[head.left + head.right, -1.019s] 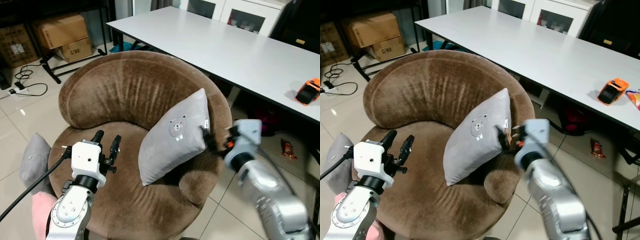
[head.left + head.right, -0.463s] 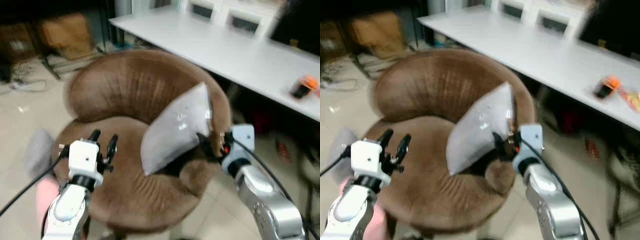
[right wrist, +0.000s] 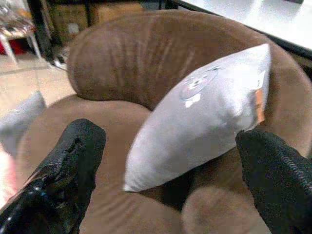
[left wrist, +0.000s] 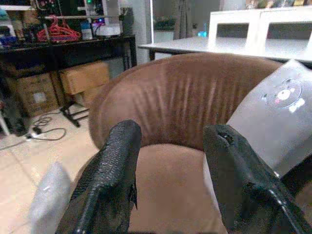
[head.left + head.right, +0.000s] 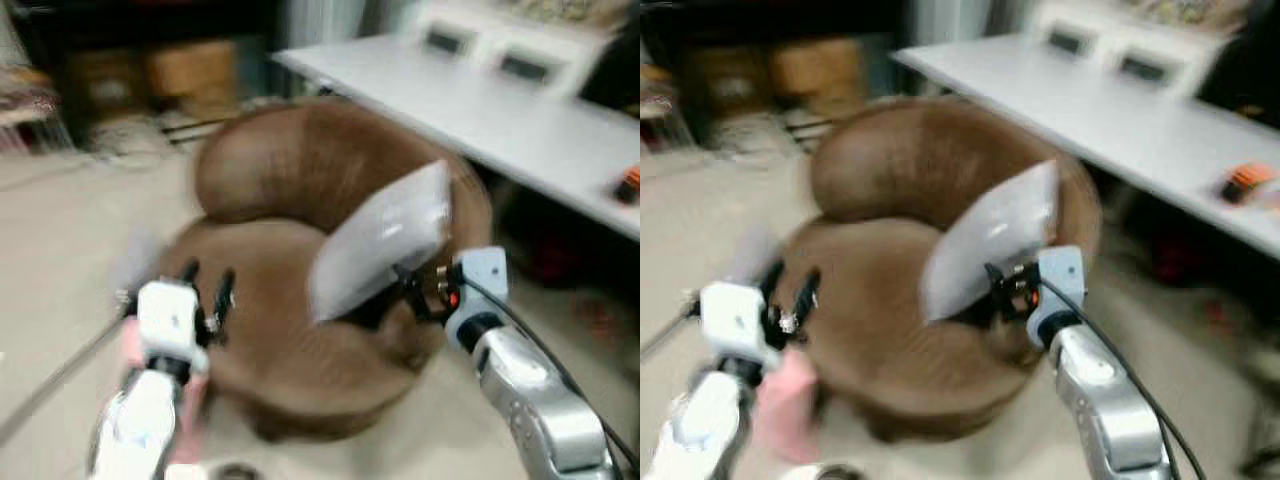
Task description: Move the pillow to the sofa from floor
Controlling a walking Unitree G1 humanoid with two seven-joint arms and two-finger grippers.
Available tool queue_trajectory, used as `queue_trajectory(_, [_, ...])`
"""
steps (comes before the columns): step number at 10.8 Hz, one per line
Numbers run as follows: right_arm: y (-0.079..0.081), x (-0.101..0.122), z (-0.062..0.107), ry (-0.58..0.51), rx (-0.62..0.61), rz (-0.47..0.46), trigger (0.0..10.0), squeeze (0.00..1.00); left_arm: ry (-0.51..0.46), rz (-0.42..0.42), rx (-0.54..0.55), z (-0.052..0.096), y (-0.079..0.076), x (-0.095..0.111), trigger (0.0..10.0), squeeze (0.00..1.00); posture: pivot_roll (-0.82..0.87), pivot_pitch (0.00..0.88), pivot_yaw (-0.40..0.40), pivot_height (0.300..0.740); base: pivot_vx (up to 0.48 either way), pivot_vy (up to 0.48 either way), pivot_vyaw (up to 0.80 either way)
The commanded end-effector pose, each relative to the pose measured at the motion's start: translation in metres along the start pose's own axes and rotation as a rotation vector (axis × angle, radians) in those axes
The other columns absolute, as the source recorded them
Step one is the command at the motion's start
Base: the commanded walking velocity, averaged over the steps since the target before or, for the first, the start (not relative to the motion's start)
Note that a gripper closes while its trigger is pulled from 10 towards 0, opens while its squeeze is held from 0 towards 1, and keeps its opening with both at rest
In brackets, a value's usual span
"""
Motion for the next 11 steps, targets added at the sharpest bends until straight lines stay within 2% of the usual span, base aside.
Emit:
queue_trajectory(1, [-0.003, -0.001, 0.000, 0.004, -0.006, 0.003, 10.0, 0.00, -0.026, -0.011, 0.002, -0.005, 0.001, 0.008, 10.0, 0.00, -0.05, 0.000, -0.073, 0.740, 0.000, 0.266, 0.00])
queue_trajectory(7, [0.001, -0.009, -0.001, 0.028, 0.006, 0.028, 10.0, 0.00, -0.026, -0.012, 0.031, -0.003, 0.005, 0.007, 10.0, 0.00, -0.04, 0.000, -0.086, 0.740, 0.000, 0.403, 0.00])
queue_trajectory(10, [-0.026, -0.021, 0.006, 0.048, -0.117, 0.014, 10.0, 0.00, -0.025, -0.024, 0.036, -0.002, 0.008, 0.006, 10.0, 0.00, -0.04, 0.000, -0.079, 0.740, 0.000, 0.406, 0.00])
queue_trajectory(11, [-0.026, -0.023, 0.007, 0.054, -0.115, 0.020, 10.0, 0.00, -0.024, -0.027, 0.038, -0.001, 0.010, 0.006, 10.0, 0.00, -0.05, 0.000, -0.079, 0.740, 0.000, 0.409, 0.00])
Point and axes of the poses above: a point about 5 cm out from each wrist's last joint towards the gripper, its own z axis pointing back from the gripper into the wrist, its own x axis along the axis of the wrist's last joint, y = z × x, the point moved 6 cm from there along -z, pointing out of the wrist towards the gripper, and after that the axes turned 8 degrees about z, right-handed, at the moved point
